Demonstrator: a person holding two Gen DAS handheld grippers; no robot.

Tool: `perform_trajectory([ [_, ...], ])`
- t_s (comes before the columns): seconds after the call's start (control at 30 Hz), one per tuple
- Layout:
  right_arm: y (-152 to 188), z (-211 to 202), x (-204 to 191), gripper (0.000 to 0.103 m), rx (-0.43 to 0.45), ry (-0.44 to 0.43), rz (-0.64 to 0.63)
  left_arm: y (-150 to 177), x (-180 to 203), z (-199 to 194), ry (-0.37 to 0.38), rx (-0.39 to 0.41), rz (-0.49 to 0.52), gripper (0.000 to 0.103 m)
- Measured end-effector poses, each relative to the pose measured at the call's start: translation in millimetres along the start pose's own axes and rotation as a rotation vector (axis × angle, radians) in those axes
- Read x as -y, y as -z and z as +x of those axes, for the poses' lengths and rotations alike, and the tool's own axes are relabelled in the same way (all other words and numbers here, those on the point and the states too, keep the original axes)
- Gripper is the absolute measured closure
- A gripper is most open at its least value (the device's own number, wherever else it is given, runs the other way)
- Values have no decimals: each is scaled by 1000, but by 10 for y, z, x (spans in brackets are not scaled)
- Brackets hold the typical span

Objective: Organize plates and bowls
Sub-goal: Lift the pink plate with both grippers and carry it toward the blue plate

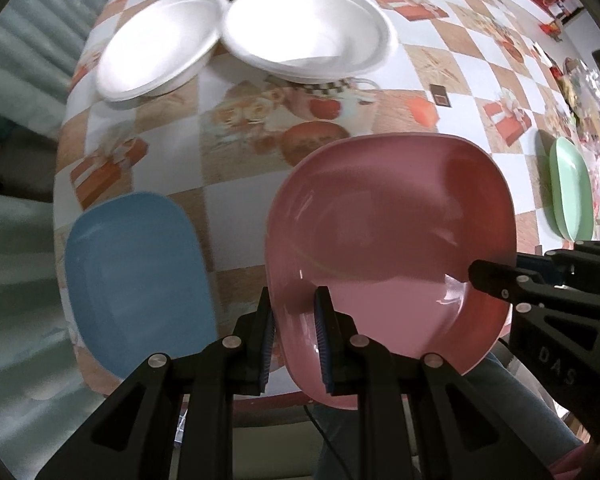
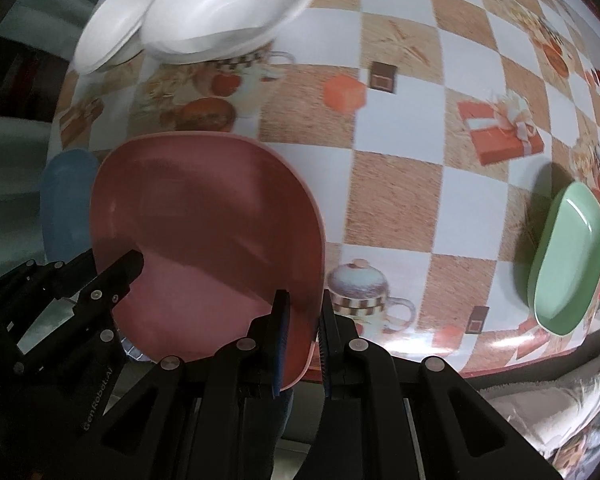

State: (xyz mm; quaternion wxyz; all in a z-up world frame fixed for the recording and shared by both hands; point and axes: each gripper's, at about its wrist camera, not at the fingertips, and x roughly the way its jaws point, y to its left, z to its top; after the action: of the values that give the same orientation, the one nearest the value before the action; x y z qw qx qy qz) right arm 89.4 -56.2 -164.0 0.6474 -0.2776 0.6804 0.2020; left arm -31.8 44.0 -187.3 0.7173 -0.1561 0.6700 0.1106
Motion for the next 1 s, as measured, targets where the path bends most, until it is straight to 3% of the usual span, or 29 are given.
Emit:
perform_trajectory([
  [0.43, -217, 38, -1060, 88, -6, -15, -139, 164, -402, -38, -35, 44, -155, 82],
  [0.67, -324, 101, -1817, 88, -29, -35, -211, 205, -717, -122, -76, 62, -220, 82],
  [0.83, -414, 176, -2301, 88, -48, -54, -235, 198, -951, -50, -63, 88, -303, 82],
  [1.0, -507, 277, -2520, 88, -72, -67, -230, 139, -1008, 29, -77, 76, -318, 82],
])
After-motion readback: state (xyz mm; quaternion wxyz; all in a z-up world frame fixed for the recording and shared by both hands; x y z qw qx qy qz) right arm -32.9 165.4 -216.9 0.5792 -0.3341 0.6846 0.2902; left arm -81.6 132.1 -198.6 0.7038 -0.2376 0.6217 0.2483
